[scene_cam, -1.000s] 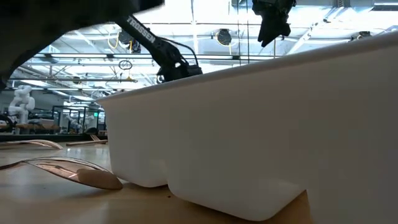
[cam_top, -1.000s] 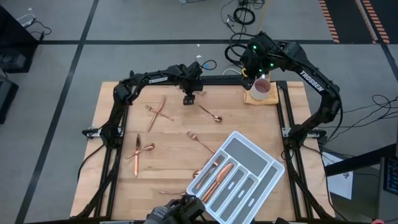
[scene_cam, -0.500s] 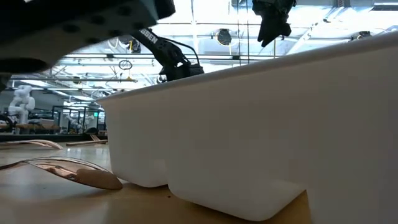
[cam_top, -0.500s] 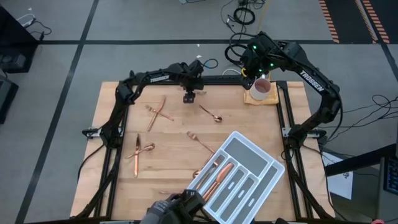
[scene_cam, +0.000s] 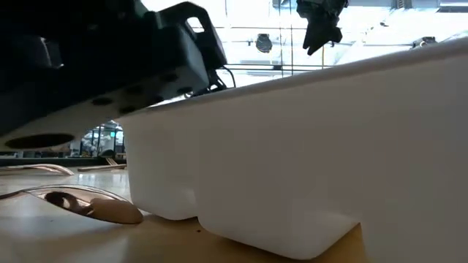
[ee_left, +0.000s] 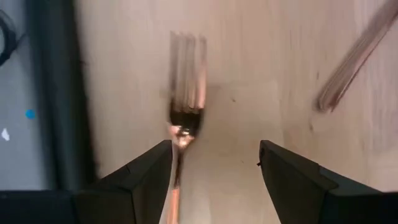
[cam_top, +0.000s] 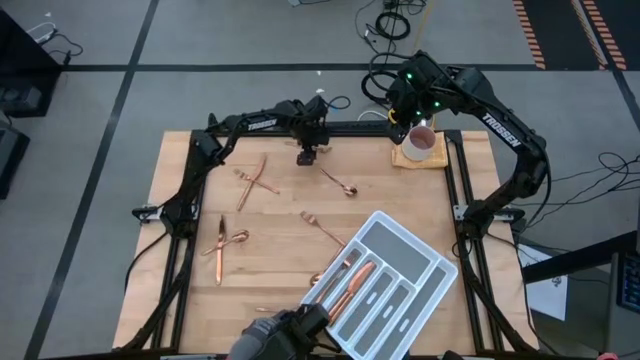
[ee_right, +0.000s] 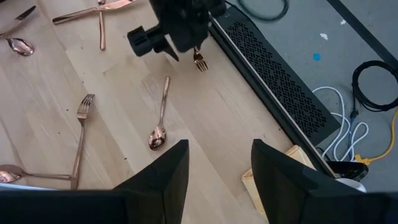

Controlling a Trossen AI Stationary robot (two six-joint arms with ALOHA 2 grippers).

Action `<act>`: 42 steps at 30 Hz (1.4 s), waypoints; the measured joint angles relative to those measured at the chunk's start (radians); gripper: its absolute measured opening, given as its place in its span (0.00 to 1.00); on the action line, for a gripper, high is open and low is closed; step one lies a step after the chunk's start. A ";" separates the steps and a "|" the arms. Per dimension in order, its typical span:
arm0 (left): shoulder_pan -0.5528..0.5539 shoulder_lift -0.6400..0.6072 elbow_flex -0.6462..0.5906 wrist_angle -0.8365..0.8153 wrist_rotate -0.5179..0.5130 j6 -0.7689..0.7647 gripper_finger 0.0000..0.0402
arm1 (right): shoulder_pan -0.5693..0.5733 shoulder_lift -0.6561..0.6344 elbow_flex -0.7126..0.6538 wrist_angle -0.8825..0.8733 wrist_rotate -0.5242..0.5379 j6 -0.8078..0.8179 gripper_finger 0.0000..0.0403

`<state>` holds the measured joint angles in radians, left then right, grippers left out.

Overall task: Sort silverware
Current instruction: Put the gold fork into the silverware tray

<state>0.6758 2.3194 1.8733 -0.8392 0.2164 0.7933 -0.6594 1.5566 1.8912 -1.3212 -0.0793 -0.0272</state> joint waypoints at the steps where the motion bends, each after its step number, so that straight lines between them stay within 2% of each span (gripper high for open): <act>1: 0.000 0.001 -0.001 -0.012 -0.001 0.012 0.60 | 0.000 0.000 0.000 0.000 0.000 0.000 0.40; 5: 0.003 -0.004 0.001 -0.033 -0.007 0.032 0.50 | 0.000 0.000 0.000 0.000 -0.001 0.012 0.40; 10: 0.016 0.014 0.000 -0.035 -0.013 0.033 0.29 | 0.000 0.000 0.000 0.000 -0.005 0.021 0.40; 14: 0.009 0.028 0.004 -0.022 -0.126 0.053 0.09 | 0.001 0.000 0.000 0.000 -0.006 0.025 0.40; 16: 0.002 0.030 0.004 -0.020 -0.140 0.054 0.03 | 0.003 0.000 0.000 0.000 -0.008 0.027 0.40; 24: -0.018 0.019 0.003 -0.083 -0.158 0.058 0.01 | 0.008 0.000 0.000 0.000 -0.036 0.051 0.40; 30: -0.025 -0.042 -0.004 -0.129 -0.171 0.018 0.01 | 0.008 0.000 0.000 0.016 -0.022 0.085 0.40; 37: -0.024 -0.149 -0.003 -0.208 -0.174 -0.102 0.00 | 0.006 0.000 0.000 0.033 0.138 0.145 0.40; 42: -0.037 -0.259 -0.002 -0.205 -0.186 -0.302 0.00 | -0.008 -0.002 -0.074 0.110 0.152 0.238 0.40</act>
<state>0.6392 2.0600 1.8709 -1.0439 0.0306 0.4910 -0.6673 1.5546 1.8167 -1.2115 0.0727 0.2106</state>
